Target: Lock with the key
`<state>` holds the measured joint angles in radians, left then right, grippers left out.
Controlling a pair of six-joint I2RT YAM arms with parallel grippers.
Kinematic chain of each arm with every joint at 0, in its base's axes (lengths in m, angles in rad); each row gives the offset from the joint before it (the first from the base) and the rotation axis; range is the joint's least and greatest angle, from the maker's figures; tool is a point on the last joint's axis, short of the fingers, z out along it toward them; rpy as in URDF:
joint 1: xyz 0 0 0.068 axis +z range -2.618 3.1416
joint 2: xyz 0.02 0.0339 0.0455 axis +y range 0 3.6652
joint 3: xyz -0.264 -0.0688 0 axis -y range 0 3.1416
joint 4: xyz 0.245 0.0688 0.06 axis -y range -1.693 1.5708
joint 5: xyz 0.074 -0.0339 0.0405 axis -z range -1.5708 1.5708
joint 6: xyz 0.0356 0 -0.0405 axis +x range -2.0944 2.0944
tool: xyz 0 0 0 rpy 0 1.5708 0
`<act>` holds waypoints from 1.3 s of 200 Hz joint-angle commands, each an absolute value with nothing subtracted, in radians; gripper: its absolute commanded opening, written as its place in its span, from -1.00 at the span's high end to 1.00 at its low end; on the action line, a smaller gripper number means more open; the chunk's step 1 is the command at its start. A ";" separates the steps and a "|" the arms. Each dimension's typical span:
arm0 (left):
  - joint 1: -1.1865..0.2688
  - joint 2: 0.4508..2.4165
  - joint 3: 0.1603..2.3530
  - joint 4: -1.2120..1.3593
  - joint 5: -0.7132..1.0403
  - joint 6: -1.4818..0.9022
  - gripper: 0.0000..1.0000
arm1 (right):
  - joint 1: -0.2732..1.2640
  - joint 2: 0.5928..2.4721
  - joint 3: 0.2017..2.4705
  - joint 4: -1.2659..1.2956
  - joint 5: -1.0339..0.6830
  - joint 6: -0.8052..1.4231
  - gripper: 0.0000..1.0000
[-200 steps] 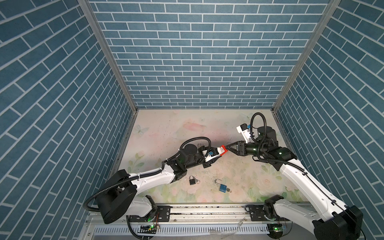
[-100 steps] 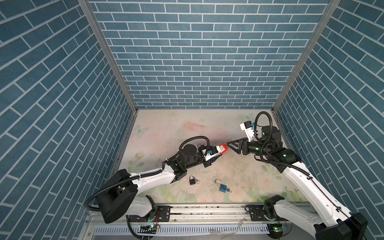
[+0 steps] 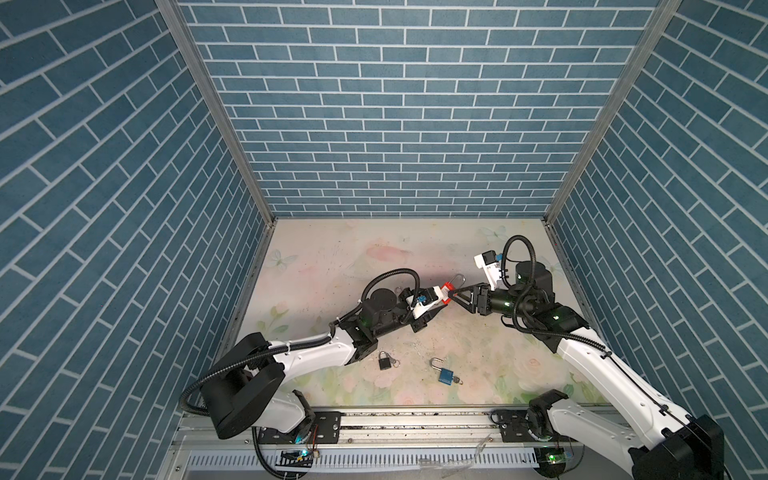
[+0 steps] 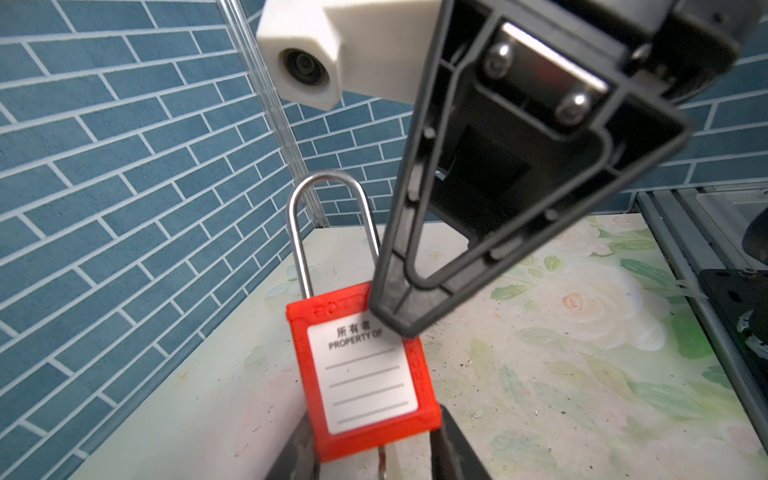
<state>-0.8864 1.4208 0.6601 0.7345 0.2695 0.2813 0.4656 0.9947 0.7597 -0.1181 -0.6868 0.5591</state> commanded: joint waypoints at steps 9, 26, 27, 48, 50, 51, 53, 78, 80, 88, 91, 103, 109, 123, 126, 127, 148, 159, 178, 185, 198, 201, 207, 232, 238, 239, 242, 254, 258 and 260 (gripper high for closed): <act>-0.899 1.434 0.705 0.818 0.253 0.241 0.32 | 0.491 0.961 0.727 0.020 -0.654 0.599 -0.01; -0.904 1.440 0.711 0.820 0.250 0.238 0.32 | 0.495 0.954 0.710 0.055 -0.624 0.603 0.05; -0.905 1.440 0.711 0.819 0.250 0.237 0.32 | 0.495 0.953 0.708 0.057 -0.623 0.603 0.05; -0.907 1.442 0.715 0.821 0.246 0.229 0.32 | 0.497 0.961 0.701 0.078 -0.612 0.607 0.13; -0.908 1.442 0.715 0.821 0.247 0.228 0.32 | 0.497 0.962 0.702 0.080 -0.612 0.607 0.14; -0.908 1.443 0.715 0.822 0.247 0.228 0.32 | 0.497 0.963 0.701 0.080 -0.612 0.608 0.14; -0.908 1.442 0.715 0.822 0.246 0.229 0.32 | 0.497 0.964 0.701 0.081 -0.612 0.609 0.15; -0.910 1.442 0.718 0.821 0.243 0.217 0.32 | 0.500 0.971 0.691 0.116 -0.609 0.621 0.29; -0.911 1.442 0.718 0.822 0.244 0.216 0.32 | 0.500 0.971 0.690 0.119 -0.609 0.622 0.31; -0.911 1.442 0.720 0.819 0.245 0.213 0.32 | 0.500 0.973 0.687 0.132 -0.608 0.624 0.38; -0.912 1.441 0.721 0.820 0.244 0.212 0.32 | 0.501 0.975 0.686 0.136 -0.609 0.626 0.41; -0.912 1.443 0.724 0.818 0.247 0.205 0.32 | 0.502 0.981 0.686 0.148 -0.611 0.629 0.48; -0.912 1.443 0.726 0.817 0.247 0.200 0.32 | 0.502 0.983 0.687 0.152 -0.612 0.629 0.53; -0.912 1.441 0.728 0.815 0.248 0.195 0.32 | 0.504 0.987 0.690 0.152 -0.614 0.627 0.62; -0.912 1.442 0.729 0.815 0.248 0.193 0.32 | 0.504 0.987 0.690 0.152 -0.614 0.628 0.64; -0.912 1.442 0.729 0.815 0.247 0.191 0.32 | 0.504 0.987 0.690 0.152 -0.614 0.628 0.66; -0.912 1.438 0.740 0.784 0.230 0.173 0.17 | 0.503 0.981 0.697 0.149 -0.609 0.621 0.78; -0.911 1.429 0.748 0.750 0.228 0.188 0.04 | 0.504 0.974 0.701 0.151 -0.600 0.616 0.80; -0.911 1.395 0.745 0.696 0.197 0.213 -0.14 | 0.502 0.953 0.709 0.162 -0.580 0.601 0.81; -0.911 1.377 0.735 0.683 0.194 0.231 -0.18 | 0.502 0.949 0.716 0.163 -0.575 0.595 0.82; -0.910 1.339 0.712 0.668 0.193 0.254 -0.31 | 0.502 0.945 0.732 0.166 -0.571 0.586 0.82; -0.910 1.329 0.707 0.664 0.195 0.257 -0.31 | 0.502 0.946 0.736 0.167 -0.571 0.585 0.82; -0.908 1.312 0.697 0.653 0.197 0.261 -0.33 | 0.502 0.947 0.743 0.172 -0.571 0.586 0.82; -0.900 1.237 0.662 0.617 0.206 0.221 -0.34 | 0.501 0.959 0.767 0.204 -0.587 0.592 0.82; -0.899 1.222 0.654 0.608 0.207 0.201 -0.34 | 0.500 0.963 0.772 0.213 -0.592 0.596 0.82; -0.898 1.219 0.653 0.606 0.206 0.197 -0.34 | 0.500 0.962 0.773 0.215 -0.592 0.596 0.82; -0.899 1.212 0.650 0.601 0.206 0.186 -0.34 | 0.500 0.965 0.774 0.219 -0.593 0.598 0.82; -0.893 1.193 0.645 0.583 0.214 0.129 -0.33 | 0.499 0.968 0.777 0.243 -0.602 0.610 0.82; -0.889 1.189 0.644 0.577 0.222 0.109 -0.33 | 0.499 0.969 0.777 0.252 -0.605 0.613 0.82; -0.888 1.187 0.643 0.574 0.227 0.099 -0.33 | 0.500 0.971 0.777 0.258 -0.606 0.615 0.82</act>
